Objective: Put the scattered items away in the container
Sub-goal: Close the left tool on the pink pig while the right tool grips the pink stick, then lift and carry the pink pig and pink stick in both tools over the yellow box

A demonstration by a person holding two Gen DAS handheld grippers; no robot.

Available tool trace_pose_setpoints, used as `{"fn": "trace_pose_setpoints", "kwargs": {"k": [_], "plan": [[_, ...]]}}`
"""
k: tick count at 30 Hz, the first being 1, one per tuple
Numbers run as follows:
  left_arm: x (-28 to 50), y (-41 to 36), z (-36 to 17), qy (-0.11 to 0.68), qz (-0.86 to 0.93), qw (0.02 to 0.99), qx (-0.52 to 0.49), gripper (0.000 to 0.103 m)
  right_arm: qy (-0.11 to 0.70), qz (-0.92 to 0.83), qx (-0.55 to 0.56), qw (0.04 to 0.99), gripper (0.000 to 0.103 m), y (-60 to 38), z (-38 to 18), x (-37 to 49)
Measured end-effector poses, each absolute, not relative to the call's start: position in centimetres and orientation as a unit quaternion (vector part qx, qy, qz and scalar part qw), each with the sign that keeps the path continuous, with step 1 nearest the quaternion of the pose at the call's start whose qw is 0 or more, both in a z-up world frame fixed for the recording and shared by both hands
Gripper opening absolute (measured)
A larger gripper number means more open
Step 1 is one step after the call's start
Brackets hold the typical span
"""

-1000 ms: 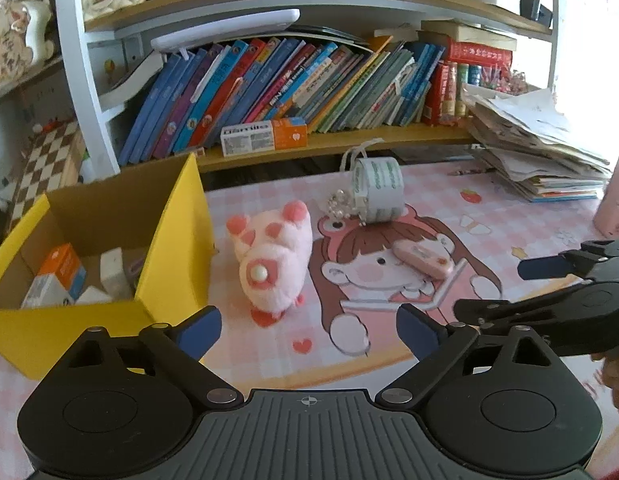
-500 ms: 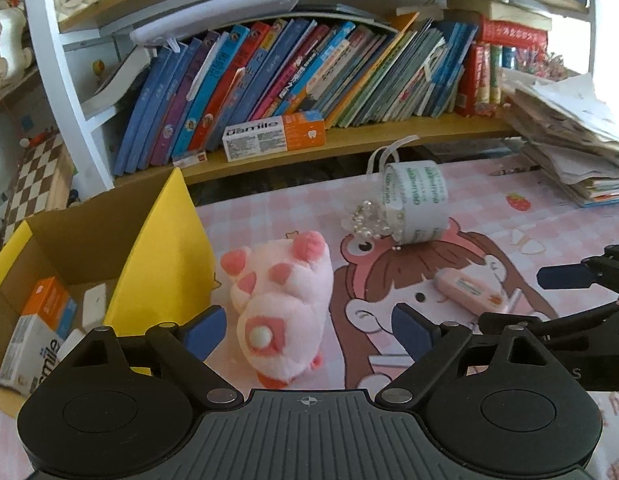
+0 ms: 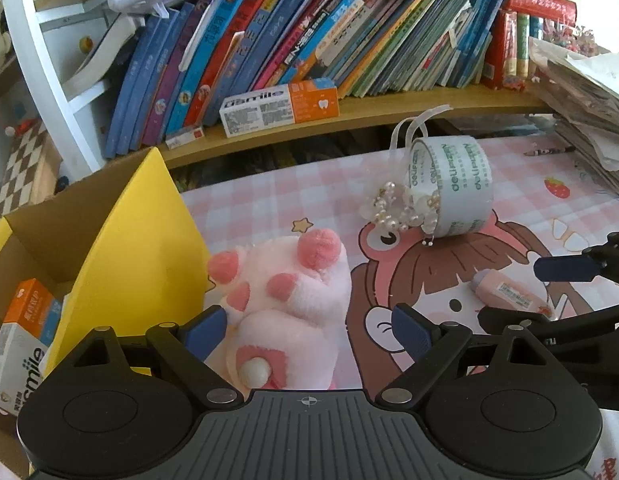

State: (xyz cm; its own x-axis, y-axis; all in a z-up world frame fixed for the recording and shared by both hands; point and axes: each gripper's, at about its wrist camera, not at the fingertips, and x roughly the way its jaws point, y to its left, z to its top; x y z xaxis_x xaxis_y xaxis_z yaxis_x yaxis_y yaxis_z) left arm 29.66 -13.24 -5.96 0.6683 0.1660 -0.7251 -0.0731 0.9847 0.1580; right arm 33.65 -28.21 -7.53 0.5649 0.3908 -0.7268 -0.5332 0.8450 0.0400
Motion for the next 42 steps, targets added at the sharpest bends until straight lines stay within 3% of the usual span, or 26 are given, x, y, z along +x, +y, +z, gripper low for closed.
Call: {"fn": "trace_pose_setpoints", "kwargs": {"k": [4, 7, 10, 11, 14, 20, 42], "plan": [[30.0, -13.0, -6.2, 0.406, 0.072, 0.910, 0.052, 0.091, 0.396, 0.266, -0.088, 0.874, 0.054, -28.3, -8.0, 33.9], [30.2, -12.8, -6.2, 0.407, 0.075, 0.909, 0.051, 0.085, 0.400, 0.269, -0.087, 0.872, 0.050, -28.3, -8.3, 34.0], [30.3, -12.5, -6.4, 0.409, 0.082, 0.908, 0.050, 0.074, 0.400, 0.272, -0.089, 0.871, 0.043, -28.3, -8.2, 33.9], [30.3, -12.4, -6.5, 0.409, 0.086, 0.907, 0.050, 0.066, 0.399, 0.273, -0.089, 0.871, 0.038, -28.3, -8.2, 33.9], [30.1, -12.1, -6.2, 0.408, 0.081, 0.908, 0.044, 0.059, 0.402, 0.277, -0.087, 0.868, 0.023, -28.4, -8.1, 33.8], [28.6, -12.5, -5.3, 0.406, 0.053, 0.912, 0.030, 0.054, 0.404, 0.286, -0.080, 0.865, 0.023, -28.7, -7.5, 32.8], [20.0, -13.3, -2.7, 0.387, -0.050, 0.921, -0.001, 0.054, 0.417, 0.255, -0.060, 0.871, 0.023, -30.0, -5.5, 23.9]]}}
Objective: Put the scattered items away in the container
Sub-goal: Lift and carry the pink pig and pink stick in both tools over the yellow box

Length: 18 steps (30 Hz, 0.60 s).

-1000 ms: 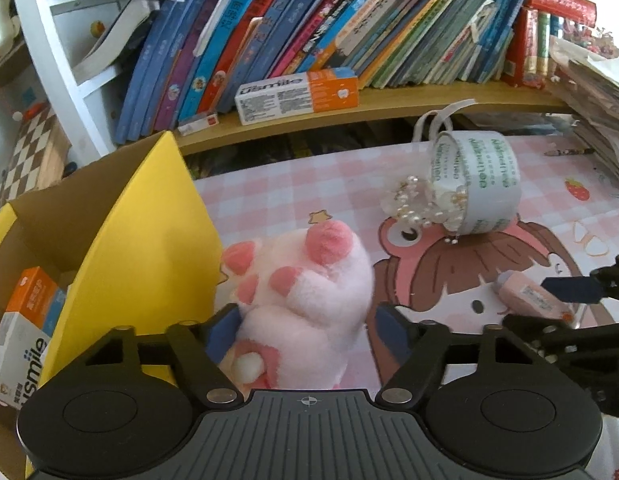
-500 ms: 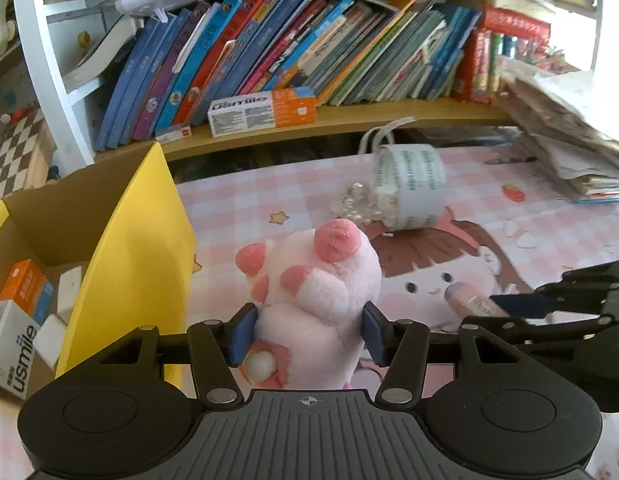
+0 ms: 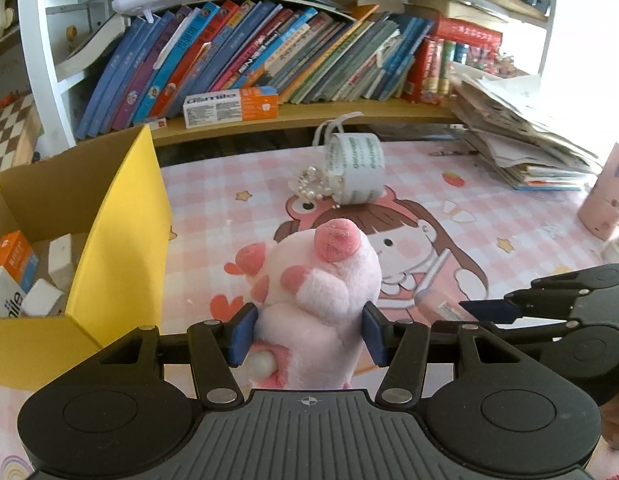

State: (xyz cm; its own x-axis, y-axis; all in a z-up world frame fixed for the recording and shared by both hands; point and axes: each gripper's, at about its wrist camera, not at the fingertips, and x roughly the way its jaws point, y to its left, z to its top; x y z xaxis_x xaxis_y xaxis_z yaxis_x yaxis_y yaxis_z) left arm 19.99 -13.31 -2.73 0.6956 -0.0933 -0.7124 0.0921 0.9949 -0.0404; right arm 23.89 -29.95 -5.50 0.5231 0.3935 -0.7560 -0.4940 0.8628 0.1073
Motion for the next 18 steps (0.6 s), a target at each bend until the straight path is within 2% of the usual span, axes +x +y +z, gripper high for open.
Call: {"fn": "trace_pose_setpoints", "kwargs": {"k": [18], "plan": [[12.2, -7.6, -1.4, 0.369, -0.138, 0.919, -0.008, 0.054, 0.416, 0.196, -0.053, 0.887, 0.023, -24.9, -3.6, 15.2]]}}
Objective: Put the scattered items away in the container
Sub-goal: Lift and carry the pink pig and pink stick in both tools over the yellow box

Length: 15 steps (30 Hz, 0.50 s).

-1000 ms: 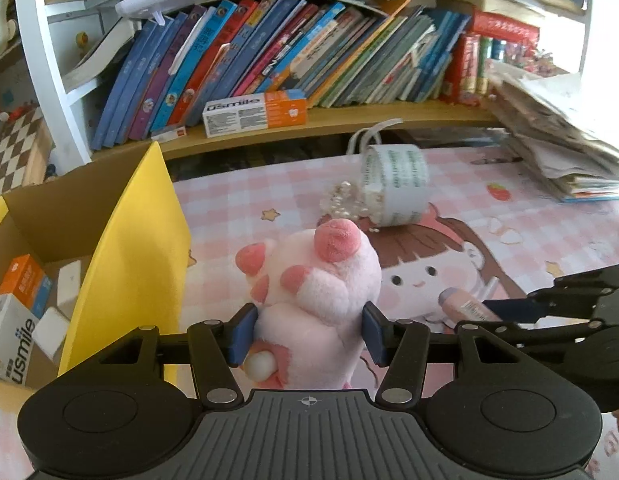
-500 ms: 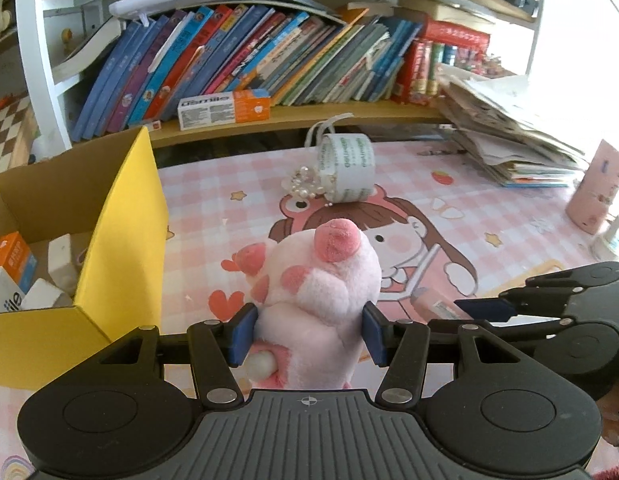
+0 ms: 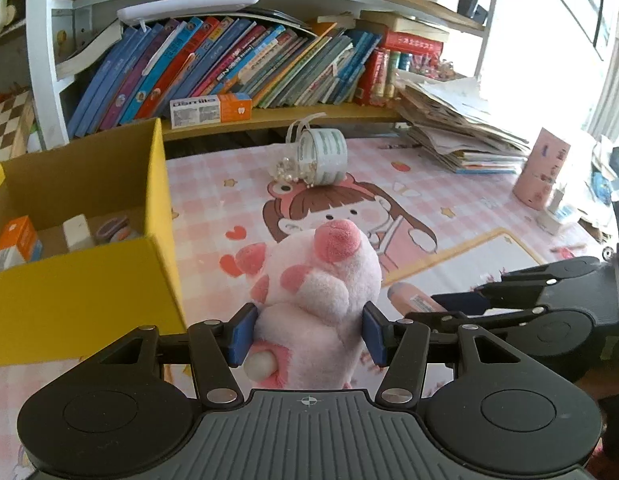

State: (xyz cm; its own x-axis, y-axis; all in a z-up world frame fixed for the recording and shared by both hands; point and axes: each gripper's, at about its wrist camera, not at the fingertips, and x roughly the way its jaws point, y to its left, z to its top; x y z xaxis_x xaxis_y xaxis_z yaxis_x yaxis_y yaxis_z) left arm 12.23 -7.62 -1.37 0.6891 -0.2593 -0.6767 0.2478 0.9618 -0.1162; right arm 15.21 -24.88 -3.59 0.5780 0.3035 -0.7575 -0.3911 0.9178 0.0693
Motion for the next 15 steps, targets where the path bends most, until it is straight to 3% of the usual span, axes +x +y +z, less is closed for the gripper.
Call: {"fn": "trace_pose_setpoints", "kwargs": {"k": [15], "plan": [[6.8, -2.2, -0.9, 0.357, -0.160, 0.920, -0.010, 0.054, 0.399, 0.186, -0.055, 0.896, 0.023, -19.7, -2.3, 9.3]]}}
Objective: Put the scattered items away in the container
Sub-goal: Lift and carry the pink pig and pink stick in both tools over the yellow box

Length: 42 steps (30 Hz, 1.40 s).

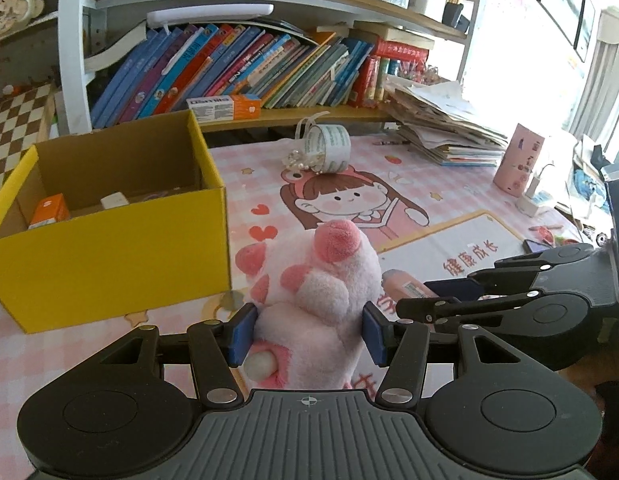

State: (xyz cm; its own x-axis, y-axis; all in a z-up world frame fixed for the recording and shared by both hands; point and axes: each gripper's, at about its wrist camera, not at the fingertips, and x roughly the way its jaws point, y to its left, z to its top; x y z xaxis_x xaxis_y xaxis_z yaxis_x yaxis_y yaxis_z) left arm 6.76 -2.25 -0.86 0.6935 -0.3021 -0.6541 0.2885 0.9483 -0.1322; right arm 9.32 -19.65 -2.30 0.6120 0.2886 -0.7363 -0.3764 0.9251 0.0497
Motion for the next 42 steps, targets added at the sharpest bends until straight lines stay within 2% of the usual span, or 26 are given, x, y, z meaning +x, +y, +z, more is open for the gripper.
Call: {"fn": "trace_pose_setpoints", "kwargs": {"k": [25, 42], "plan": [[0.4, 7.0, -0.8, 0.345, -0.091, 0.932, -0.058, 0.054, 0.382, 0.265, -0.109, 0.879, 0.023, -10.8, -1.2, 4.9], [-0.2, 9.8, -0.5, 0.333, -0.059, 0.937, -0.085, 0.054, 0.377, 0.306, -0.144, 0.862, 0.023, -7.4, -0.9, 4.5]]}}
